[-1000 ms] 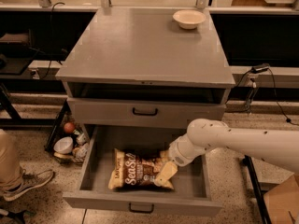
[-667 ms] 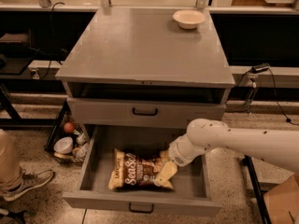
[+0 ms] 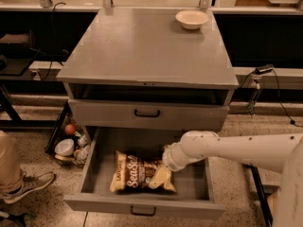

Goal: Pick brown chip bag from middle drawer and place on counter

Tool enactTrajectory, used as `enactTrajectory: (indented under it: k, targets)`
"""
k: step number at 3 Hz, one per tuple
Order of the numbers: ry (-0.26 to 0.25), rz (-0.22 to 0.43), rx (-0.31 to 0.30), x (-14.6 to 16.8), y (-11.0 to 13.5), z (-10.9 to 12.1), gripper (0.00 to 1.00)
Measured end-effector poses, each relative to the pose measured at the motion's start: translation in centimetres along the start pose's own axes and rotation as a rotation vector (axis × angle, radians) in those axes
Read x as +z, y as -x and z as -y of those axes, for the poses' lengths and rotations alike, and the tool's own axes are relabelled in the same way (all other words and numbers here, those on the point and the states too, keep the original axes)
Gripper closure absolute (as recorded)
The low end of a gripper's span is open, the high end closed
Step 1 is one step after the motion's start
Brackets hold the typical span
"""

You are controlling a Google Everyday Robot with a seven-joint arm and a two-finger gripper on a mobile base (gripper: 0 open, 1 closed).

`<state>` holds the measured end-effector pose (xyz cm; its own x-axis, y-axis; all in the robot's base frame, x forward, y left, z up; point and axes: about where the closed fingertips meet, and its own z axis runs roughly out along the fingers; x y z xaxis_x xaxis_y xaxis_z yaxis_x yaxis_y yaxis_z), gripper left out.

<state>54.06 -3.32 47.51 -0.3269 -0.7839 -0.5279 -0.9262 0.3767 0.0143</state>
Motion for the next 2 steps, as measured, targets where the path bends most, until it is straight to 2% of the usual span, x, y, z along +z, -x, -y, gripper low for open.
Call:
enactTrajectory:
  k: [1,2]
  targets:
    - [-0.014,0.029,-0.026,3.3,0.7,0.8,0.0]
    - [0.007,0.024,-0.037,6.9,0.9,0.7,0.0]
